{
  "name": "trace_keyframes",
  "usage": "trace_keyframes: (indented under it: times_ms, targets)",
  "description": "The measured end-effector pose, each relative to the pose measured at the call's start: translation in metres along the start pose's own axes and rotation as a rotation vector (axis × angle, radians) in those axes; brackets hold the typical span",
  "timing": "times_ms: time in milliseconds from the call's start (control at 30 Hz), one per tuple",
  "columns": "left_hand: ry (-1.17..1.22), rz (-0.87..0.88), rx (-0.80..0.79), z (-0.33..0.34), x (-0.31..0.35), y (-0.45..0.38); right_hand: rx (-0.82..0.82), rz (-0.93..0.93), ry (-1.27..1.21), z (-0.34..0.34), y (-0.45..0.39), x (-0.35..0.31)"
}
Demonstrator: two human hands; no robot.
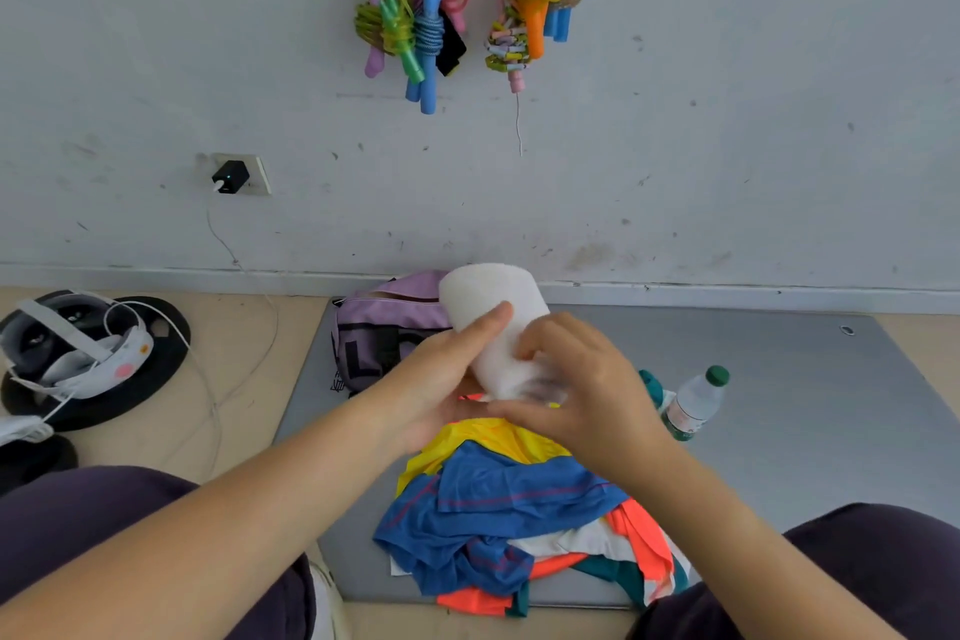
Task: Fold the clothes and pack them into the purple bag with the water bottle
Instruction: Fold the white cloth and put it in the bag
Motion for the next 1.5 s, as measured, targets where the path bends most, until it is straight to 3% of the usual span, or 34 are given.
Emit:
trace_keyframes:
  times_ms: [100,233,300,333,400,467,533,667,767,967,1100,1200,1367,1500]
  targets:
    - [0.153,0.004,0.049,-0.009,0.000,-0.001,-0.002,0.025,-0.148,0.004,-0.002,0.002]
    - [0.159,0.045,-0.076,-0.001,0.007,0.004,0.310,0.453,-0.238,-0.021,-0.002,0.029]
    - [0.116,0.069,-0.156,0.006,0.009,0.008,0.226,0.695,-0.644,-0.012,-0.002,0.033]
    - [0.091,0.083,-0.176,0.008,0.010,0.008,0.153,0.758,-0.874,-0.002,-0.003,0.028]
    - [0.075,0.096,-0.187,0.009,0.018,0.007,0.097,0.803,-1.092,0.009,-0.007,0.022]
    - [-0.024,0.113,-0.102,0.001,0.034,0.005,0.112,0.788,-1.132,0.014,-0.018,0.025]
    - [-0.359,0.155,0.080,-0.016,0.054,-0.002,0.135,0.794,-1.157,0.018,-0.031,0.037]
    - [-1.040,0.241,0.295,-0.080,0.082,-0.048,0.180,0.905,-1.048,0.047,-0.048,0.094]
    - [-1.334,0.217,0.357,-0.147,0.080,-0.104,0.246,0.969,-0.931,0.083,-0.054,0.156]
    - [-1.455,0.200,0.373,-0.253,0.036,-0.220,0.173,0.969,-0.748,0.175,-0.087,0.271]
    - [-1.581,0.201,0.428,-0.282,0.016,-0.279,0.167,0.829,-0.662,0.214,-0.128,0.315]
    - [-1.637,0.304,0.491,-0.281,0.010,-0.299,0.136,0.743,-0.640,0.232,-0.156,0.331]
    - [-1.617,0.235,0.482,-0.276,-0.020,-0.304,-0.178,0.694,-0.625,0.269,-0.163,0.341]
    - [-1.565,0.079,0.596,-0.302,-0.025,-0.312,-0.499,0.566,-0.362,0.280,-0.154,0.345]
Point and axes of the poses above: each hand's wrist, its own y-axis away from the middle knuckle, its own z-axis out of the palm, x = y × z, the point moved 5 cm from there along -y, towards the middle knuckle, and after that the axes turned 12 degrees about -z, right-handed, at the moved point
